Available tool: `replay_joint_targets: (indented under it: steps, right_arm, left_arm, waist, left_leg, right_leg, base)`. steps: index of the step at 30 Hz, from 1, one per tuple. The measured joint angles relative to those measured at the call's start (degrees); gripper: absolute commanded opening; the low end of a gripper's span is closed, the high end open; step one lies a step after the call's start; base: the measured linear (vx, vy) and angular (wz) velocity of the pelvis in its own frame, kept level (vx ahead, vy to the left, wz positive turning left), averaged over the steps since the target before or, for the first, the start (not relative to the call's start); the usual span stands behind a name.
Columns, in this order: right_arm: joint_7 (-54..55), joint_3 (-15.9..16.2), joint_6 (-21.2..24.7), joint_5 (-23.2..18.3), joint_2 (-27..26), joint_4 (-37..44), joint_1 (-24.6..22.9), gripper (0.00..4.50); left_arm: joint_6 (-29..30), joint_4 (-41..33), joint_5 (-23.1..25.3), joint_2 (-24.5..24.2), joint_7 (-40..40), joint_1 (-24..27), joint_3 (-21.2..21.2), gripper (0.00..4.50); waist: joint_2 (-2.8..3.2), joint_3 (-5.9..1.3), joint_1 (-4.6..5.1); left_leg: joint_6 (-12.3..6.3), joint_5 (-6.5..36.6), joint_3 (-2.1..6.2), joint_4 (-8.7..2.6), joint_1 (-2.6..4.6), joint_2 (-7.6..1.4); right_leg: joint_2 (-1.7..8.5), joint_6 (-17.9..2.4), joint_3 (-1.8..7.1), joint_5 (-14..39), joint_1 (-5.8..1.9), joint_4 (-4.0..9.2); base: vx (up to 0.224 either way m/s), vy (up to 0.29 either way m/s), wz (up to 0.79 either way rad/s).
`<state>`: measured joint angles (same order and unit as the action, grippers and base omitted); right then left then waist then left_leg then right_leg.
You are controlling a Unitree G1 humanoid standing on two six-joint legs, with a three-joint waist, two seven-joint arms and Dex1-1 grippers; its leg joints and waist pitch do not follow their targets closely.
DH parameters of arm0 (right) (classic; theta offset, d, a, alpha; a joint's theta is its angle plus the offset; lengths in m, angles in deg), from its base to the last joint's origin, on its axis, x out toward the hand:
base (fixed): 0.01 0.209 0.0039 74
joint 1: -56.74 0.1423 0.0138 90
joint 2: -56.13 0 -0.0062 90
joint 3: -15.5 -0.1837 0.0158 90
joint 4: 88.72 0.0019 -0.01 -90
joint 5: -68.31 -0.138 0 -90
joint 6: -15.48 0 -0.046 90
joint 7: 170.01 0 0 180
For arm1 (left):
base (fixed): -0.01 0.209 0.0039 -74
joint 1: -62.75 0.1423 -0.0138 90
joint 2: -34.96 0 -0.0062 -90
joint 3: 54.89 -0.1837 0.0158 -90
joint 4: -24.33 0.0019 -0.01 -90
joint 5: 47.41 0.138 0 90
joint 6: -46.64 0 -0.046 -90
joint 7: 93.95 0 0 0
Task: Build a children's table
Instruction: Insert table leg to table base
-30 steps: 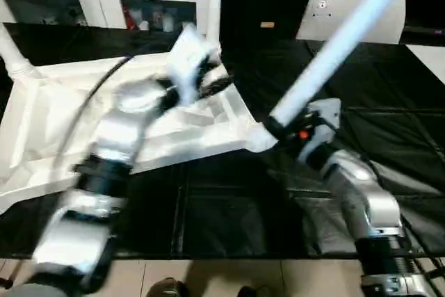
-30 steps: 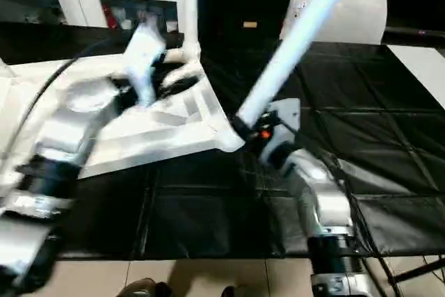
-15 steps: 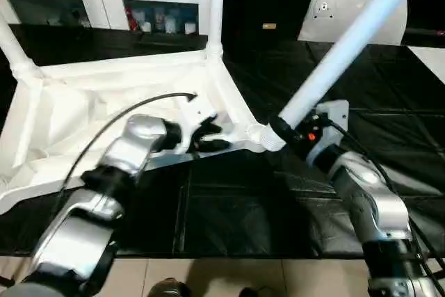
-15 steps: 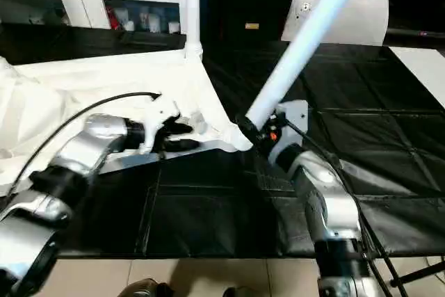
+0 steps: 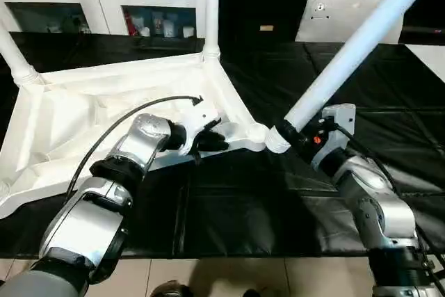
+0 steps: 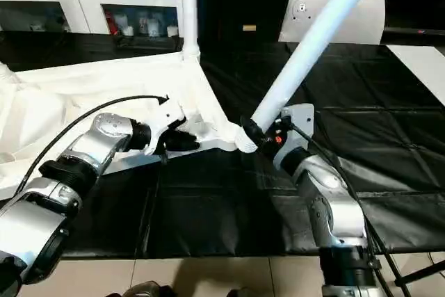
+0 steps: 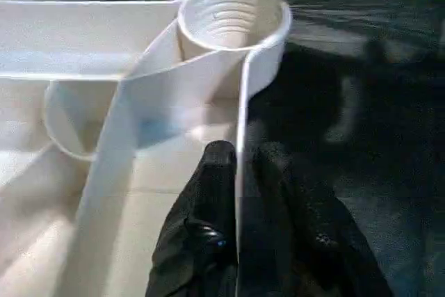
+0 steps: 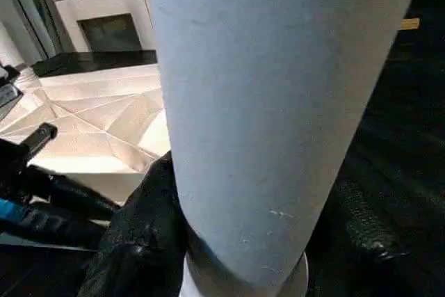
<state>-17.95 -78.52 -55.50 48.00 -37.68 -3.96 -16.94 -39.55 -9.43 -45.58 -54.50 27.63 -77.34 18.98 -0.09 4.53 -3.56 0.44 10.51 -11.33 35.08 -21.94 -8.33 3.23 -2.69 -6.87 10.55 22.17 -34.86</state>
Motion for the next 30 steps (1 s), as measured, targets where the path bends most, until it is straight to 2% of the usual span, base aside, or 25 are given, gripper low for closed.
replay_joint_targets:
  steps: [8,15,23,28,30]
  right_arm:
    - [0.0,0.1,0.4,0.1,0.0,0.0,0.1,1.90]
    - [0.0,0.1,0.4,0.2,0.0,0.0,0.1,1.90]
    - [-0.5,0.5,0.6,0.3,0.5,0.0,0.1,1.90]
    - [-5.3,4.9,1.1,1.6,3.4,0.3,0.2,1.90]
    - [-7.1,6.3,1.5,2.0,3.8,1.0,0.2,1.90]
  left_arm:
    - [-2.4,2.6,2.7,0.1,1.8,-0.5,-1.1,0.02]
    - [-3.6,3.3,4.2,0.2,2.1,-1.1,-1.7,0.00]
    - [-8.4,3.1,3.3,-0.5,-3.6,0.3,-1.0,0.00]
    - [-10.8,-0.9,1.7,-3.6,-10.8,3.8,-1.2,0.00]
    - [-11.5,-1.9,1.4,-4.1,-12.4,4.6,-1.3,0.00]
  waist:
    - [0.00,0.00,-0.01]
    - [0.00,0.00,0.16]
    - [0.01,-0.01,0.01]
    - [0.08,-0.05,-0.01]
    - [0.12,-0.07,-0.37]
  left_leg:
    - [-0.02,0.0,0.00,-0.01,-0.02,0.00]
    - [-0.04,0.0,0.00,0.03,0.02,0.00]
    - [-0.11,0.0,0.00,-0.12,-0.06,0.00]
    - [-0.12,0.1,-0.01,-0.15,-0.04,0.00]
    - [-0.11,0.0,-0.01,-0.14,0.03,0.00]
  right_leg:
    - [0.00,-0.2,0.00,-0.1,-0.02,0.08]
    - [0.00,0.0,0.00,-0.1,-0.09,0.17]
    - [0.00,-0.2,-0.03,-0.2,-0.09,0.38]
    - [0.00,-0.2,-0.03,-0.2,-0.10,0.40]
    - [0.00,-0.2,-0.05,-0.2,-0.18,0.40]
  base:
    - [0.000,0.000,0.00]
    - [0.000,0.000,0.00]
    - [0.000,0.000,0.00]
    - [0.000,0.000,0.00]
    - [0.000,0.000,0.00]
